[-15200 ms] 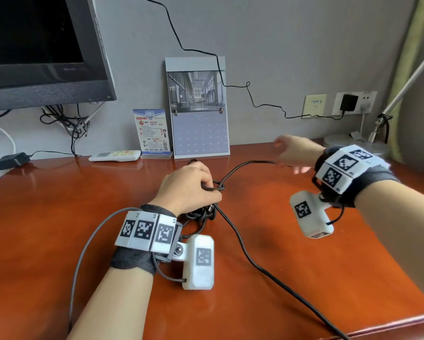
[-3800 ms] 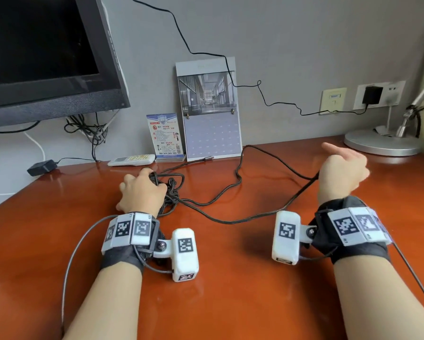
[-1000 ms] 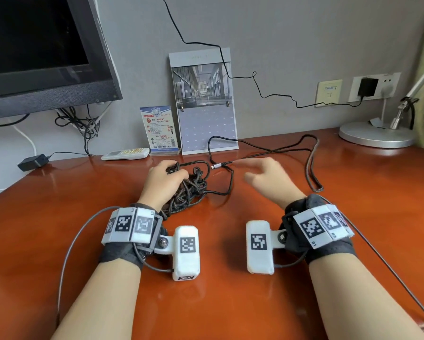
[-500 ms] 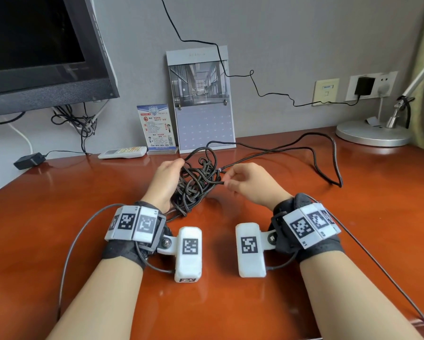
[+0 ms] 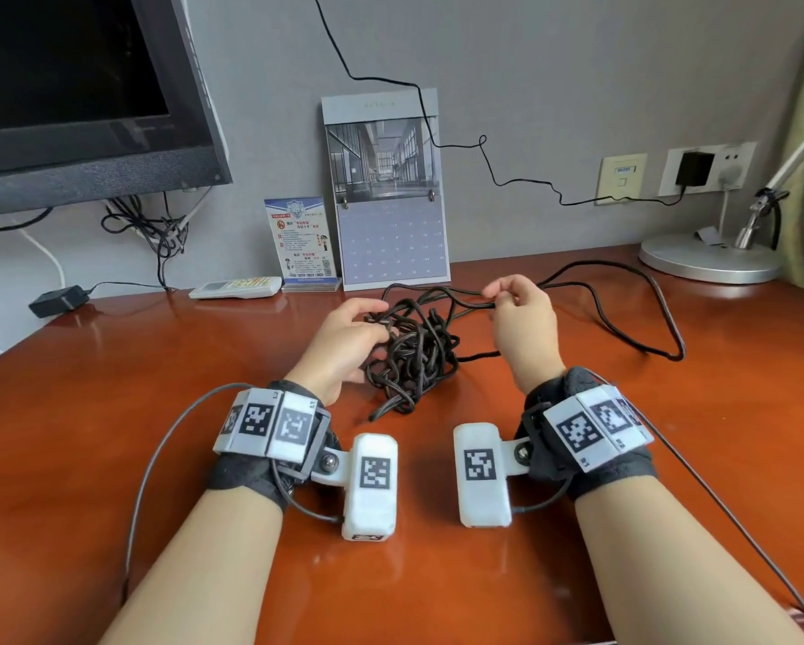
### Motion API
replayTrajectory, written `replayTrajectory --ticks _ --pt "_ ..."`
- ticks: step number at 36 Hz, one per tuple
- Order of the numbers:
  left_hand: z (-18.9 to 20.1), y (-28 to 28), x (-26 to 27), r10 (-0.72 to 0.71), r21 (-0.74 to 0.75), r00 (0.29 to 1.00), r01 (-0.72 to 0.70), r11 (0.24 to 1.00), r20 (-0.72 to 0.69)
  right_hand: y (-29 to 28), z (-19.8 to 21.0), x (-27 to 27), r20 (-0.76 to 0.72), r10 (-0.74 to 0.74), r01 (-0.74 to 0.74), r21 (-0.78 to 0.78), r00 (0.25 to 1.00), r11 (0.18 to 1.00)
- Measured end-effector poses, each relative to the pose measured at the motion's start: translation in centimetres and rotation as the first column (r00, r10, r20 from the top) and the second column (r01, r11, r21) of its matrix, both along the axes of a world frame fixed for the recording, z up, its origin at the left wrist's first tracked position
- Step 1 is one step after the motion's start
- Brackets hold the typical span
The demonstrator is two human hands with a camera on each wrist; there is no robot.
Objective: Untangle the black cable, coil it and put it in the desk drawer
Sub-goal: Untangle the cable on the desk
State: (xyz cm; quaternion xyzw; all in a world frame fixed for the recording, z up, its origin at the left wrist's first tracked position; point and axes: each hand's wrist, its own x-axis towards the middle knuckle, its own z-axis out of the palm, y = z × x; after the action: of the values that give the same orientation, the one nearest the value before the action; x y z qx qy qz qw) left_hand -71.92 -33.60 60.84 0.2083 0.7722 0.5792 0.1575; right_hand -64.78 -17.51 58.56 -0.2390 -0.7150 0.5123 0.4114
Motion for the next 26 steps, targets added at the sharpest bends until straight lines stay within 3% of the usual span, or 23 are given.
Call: replayTrajectory --ticks 3,10,15,20,26 --pt "-0.1 0.1 0.2 0.0 -0.026 0.998 -0.001 1.0 -0.066 0.1 0.1 0.3 0.048 -0.059 0.054 0.102 0.997 0.993" --pt "-0.1 -0.1 -0.2 0.03 -0.01 0.975 -0.033 0.999 -0.221 -0.1 0.2 0.4 0.036 -0.08 0.074 0.143 0.996 0.987" --pt "-0.6 0.3 -0.6 0.111 -0.071 0.961 -0.133 0.989 -0.252 -0.7 0.4 0.6 0.07 -0.006 -0.011 0.242 0.998 0.97" --pt "-0.8 0.5 -0.7 0.113 -0.11 0.96 -0.145 0.983 -0.255 -1.2 0.2 0.4 0.207 0.056 -0.131 0.37 0.977 0.92" --pt "-0.7 0.3 -0.7 0.073 -0.121 0.938 -0.121 0.985 -0.339 -1.7 0.5 1.0 0.171 0.07 -0.152 0.533 0.983 0.832"
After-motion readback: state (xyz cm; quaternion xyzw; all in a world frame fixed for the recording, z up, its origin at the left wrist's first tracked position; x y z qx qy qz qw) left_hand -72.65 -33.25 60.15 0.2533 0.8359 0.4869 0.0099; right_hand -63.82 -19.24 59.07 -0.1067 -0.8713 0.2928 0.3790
